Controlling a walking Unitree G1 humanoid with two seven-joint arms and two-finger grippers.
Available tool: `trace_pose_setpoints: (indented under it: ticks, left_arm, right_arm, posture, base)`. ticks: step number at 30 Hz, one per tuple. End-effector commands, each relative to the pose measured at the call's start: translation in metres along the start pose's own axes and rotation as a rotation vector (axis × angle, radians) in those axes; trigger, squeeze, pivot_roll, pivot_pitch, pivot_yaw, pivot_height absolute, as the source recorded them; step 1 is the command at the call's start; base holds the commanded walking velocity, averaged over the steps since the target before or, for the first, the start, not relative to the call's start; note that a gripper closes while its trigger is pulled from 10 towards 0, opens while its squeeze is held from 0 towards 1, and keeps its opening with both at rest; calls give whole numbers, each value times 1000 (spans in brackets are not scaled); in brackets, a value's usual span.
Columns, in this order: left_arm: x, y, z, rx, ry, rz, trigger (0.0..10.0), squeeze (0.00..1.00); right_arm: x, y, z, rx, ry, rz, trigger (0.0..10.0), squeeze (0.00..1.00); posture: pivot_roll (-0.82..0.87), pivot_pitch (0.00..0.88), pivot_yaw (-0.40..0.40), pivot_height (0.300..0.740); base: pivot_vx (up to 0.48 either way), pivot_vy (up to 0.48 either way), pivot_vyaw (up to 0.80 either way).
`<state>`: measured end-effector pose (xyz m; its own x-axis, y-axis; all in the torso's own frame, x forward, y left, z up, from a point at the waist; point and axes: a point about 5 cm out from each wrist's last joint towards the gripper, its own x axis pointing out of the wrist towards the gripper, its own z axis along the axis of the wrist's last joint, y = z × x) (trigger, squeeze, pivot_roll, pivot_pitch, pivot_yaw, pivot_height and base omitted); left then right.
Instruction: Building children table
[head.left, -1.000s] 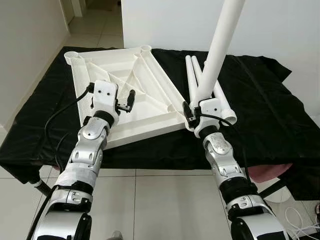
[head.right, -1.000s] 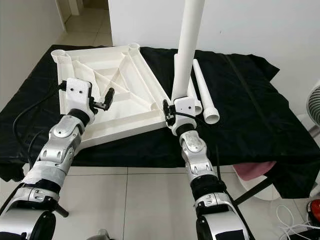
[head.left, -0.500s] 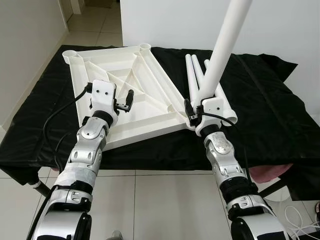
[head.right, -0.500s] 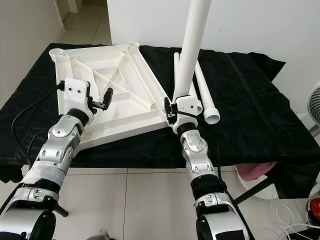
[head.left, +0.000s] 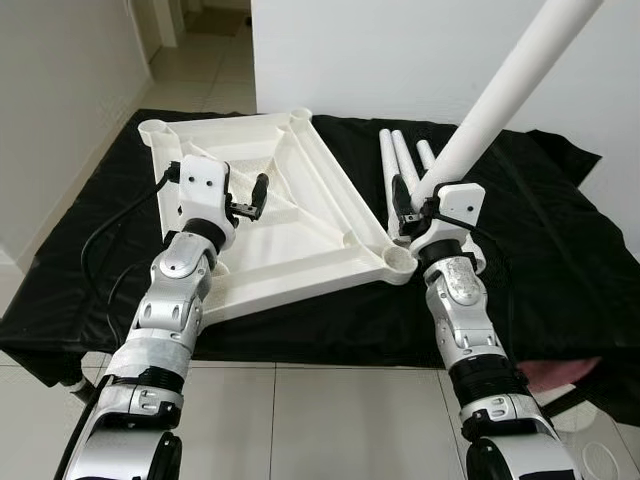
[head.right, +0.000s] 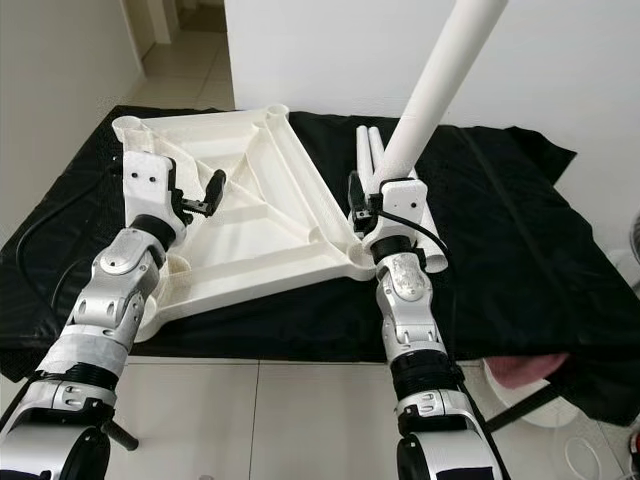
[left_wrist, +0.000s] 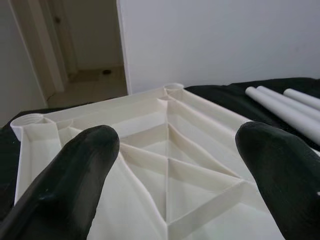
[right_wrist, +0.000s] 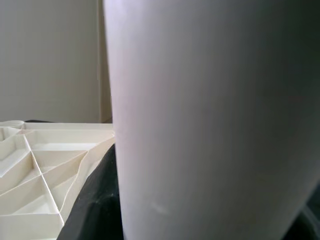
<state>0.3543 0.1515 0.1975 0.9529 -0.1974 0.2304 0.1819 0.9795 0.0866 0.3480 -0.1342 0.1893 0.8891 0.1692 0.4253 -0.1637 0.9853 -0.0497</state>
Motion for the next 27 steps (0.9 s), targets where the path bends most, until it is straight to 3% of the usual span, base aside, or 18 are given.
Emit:
trace_pose_setpoints:
  ticks: [1,8,15,21,23,24,25,27]
  left_arm:
    - [0,-5,-1,-14,5,-46,10000,0]
    - [-2,-8,5,-32,-42,-47,10000,0]
    - [-8,-16,4,-49,-52,-118,10000,0]
    - [-18,-35,-1,-45,-23,-295,10000,0]
    - [-28,-50,-6,-35,7,-436,10000,0]
    - [-28,-50,-6,-35,7,-436,10000,0]
    - [-40,-63,-12,20,20,-558,10000,0]
    - [-46,-68,-15,34,31,-618,10000,0]
  right_arm:
    - [-1,-6,1,-11,-1,-7,10000,0]
    - [-1,-3,-1,-13,13,22,10000,0]
    - [-2,2,-8,-36,57,59,10000,0]
    - [-6,7,-17,-62,112,92,10000,0]
    - [-8,7,-19,-73,125,100,10000,0]
    - [-8,7,-19,-73,125,100,10000,0]
    - [-10,9,-20,-76,137,135,10000,0]
    - [-11,9,-21,-78,141,147,10000,0]
  posture:
    - [30,0,-43,740]
    - [31,0,-53,740]
    - [33,0,-53,740]
    - [33,0,-49,740]
    - [32,0,-47,740]
    - [32,0,-47,740]
    - [32,0,-43,740]
    - [32,0,-42,740]
  base:
    - [285,0,0]
    - [0,0,0]
    - [0,0,0]
    - [0,0,0]
    - [0,0,0]
    - [0,0,0]
    - [0,0,0]
    - [0,0,0]
